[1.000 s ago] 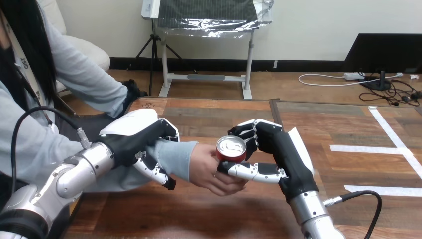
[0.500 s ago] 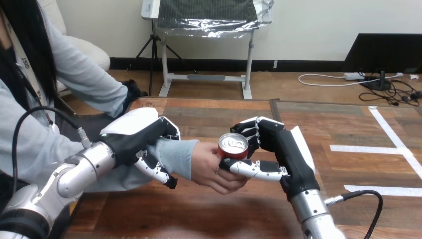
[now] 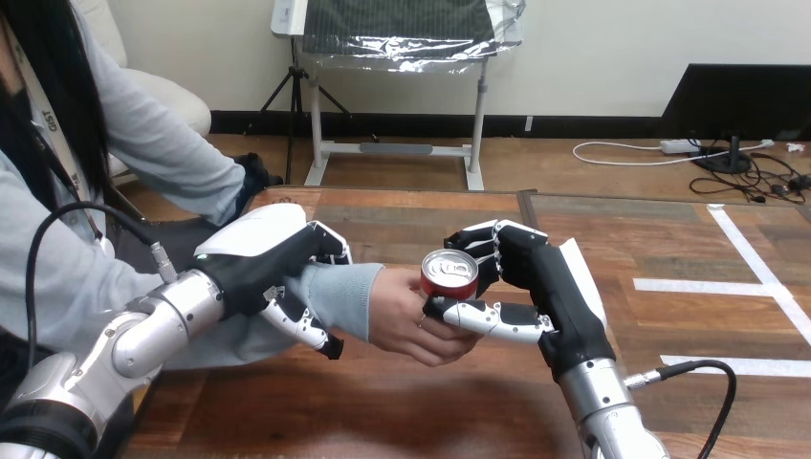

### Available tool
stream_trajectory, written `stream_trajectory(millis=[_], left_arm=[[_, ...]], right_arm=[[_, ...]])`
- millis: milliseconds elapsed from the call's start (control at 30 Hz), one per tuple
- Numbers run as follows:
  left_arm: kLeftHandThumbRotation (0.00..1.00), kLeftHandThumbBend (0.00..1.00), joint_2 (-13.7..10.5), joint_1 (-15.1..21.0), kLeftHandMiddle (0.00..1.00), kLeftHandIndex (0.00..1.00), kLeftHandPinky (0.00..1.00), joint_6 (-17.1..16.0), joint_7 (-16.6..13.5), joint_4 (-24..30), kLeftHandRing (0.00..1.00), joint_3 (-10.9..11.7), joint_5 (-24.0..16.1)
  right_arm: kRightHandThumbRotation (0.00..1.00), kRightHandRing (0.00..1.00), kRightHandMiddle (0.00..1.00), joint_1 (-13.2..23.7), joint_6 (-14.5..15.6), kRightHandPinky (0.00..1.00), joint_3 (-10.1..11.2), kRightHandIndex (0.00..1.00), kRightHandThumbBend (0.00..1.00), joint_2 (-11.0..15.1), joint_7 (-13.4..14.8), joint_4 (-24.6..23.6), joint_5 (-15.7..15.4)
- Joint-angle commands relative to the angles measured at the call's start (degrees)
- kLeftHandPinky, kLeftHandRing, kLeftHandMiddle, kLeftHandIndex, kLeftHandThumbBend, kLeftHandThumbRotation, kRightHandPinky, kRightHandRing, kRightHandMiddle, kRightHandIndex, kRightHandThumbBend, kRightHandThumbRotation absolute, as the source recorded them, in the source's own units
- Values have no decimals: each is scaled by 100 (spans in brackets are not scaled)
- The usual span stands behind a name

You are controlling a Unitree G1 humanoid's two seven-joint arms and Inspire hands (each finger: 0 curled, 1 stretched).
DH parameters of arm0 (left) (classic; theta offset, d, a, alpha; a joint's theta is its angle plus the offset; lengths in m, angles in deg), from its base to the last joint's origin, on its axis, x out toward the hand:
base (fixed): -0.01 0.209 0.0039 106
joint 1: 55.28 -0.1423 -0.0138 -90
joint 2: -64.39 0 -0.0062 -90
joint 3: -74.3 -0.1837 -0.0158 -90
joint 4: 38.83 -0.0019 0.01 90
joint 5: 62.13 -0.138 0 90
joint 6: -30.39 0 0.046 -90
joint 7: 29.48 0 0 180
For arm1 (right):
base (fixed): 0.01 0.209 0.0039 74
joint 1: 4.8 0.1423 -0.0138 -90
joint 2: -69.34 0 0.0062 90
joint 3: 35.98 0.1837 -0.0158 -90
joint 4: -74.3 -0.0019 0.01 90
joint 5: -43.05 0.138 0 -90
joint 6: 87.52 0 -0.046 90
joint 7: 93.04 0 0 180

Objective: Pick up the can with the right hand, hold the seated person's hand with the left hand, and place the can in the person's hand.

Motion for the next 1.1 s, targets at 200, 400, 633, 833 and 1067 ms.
stream_trajectory(millis=[200, 400, 633, 833, 1067], left_arm=[[18, 99, 36, 275, 71, 74, 60, 64, -213, 236, 67, 45, -109], [30, 100, 7, 145, 82, 85, 76, 23, -280, 308, 80, 83, -131], [42, 100, -30, 0, 91, 94, 89, -33, -339, 399, 91, 99, -116], [47, 100, -37, -139, 97, 98, 93, -98, -251, 460, 96, 155, 53], [50, 100, -71, -285, 99, 100, 95, -250, -357, 511, 99, 176, 85]], right_arm=[[22, 81, 82, 406, 477, 76, -168, 84, 91, 160, 51, -370, -325], [37, 91, 92, 404, 608, 88, -186, 95, 98, 287, 162, -379, -525], [46, 95, 97, 430, 640, 92, -177, 99, 100, 371, 157, -283, -522], [52, 97, 99, 463, 632, 93, -206, 100, 100, 467, 184, -180, -571], [56, 98, 100, 481, 612, 92, -211, 100, 100, 532, 214, -76, -582]])
